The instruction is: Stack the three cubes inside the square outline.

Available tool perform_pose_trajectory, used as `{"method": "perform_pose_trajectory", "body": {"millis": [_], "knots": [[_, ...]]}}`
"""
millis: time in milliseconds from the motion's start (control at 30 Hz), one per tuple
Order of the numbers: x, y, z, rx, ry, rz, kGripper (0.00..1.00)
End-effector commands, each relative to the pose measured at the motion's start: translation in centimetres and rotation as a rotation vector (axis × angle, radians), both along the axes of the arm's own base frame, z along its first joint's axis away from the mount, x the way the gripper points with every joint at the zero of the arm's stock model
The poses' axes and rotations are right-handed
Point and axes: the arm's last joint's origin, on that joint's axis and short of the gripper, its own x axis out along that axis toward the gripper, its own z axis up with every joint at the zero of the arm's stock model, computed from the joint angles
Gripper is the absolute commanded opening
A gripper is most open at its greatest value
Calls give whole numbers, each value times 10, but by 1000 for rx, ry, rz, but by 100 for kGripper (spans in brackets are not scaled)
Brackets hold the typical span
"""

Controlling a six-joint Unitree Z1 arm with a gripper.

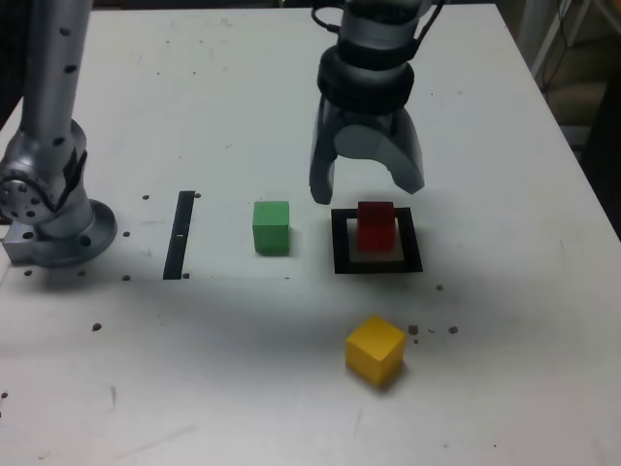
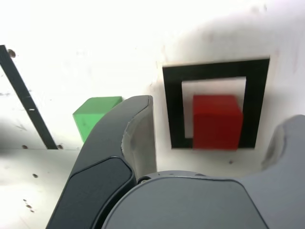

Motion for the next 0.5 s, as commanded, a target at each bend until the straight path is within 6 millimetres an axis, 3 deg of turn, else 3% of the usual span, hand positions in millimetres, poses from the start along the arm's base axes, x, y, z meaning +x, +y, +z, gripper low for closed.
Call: {"method": "perform_pose_trajectory", "body": {"millis": [0,467], "knots": [[-6,-11,5,1,-12,-43,99],[-6,-75,5,-13,-8,-236,99]]}}
